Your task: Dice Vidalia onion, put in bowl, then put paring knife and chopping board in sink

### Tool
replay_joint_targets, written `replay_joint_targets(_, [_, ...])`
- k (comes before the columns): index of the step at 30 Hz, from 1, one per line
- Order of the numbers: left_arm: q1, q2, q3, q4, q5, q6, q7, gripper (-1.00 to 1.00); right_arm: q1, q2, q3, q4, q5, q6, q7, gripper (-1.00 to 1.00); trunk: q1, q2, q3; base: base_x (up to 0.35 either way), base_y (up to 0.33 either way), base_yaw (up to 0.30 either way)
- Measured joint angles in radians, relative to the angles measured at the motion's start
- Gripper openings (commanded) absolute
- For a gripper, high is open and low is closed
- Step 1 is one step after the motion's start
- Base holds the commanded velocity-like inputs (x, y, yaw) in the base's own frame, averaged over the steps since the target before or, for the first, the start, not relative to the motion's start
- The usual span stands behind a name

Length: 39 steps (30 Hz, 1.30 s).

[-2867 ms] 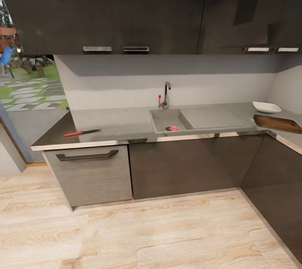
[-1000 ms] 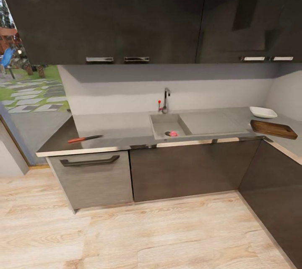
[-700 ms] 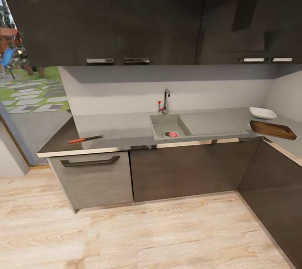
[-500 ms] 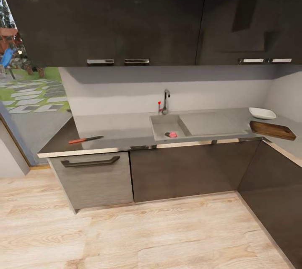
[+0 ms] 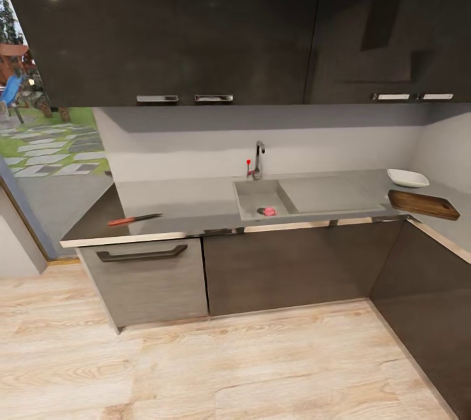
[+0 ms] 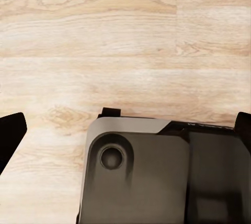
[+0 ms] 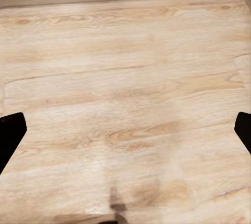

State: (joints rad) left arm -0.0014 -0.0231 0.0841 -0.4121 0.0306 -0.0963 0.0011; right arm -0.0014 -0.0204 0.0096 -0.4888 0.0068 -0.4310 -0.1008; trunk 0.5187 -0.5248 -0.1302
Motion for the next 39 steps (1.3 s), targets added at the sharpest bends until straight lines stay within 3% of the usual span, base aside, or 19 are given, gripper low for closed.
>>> replay_joint_targets(18, [0.000,0.000,0.000,0.000,0.000,0.000,0.000,1.00,0.000,0.001,0.000,0.000,0.000,0.000,0.000,1.00,-0.069,0.126,0.057,0.000,0.000,0.000])
replay_joint_targets(39, [0.000,0.001,0.000,0.001,0.000,0.000,0.001,1.00,0.000,0.000,0.000,0.000,0.000,0.000,0.000,1.00,-0.069,0.127,0.057,0.000,0.000,-0.006])
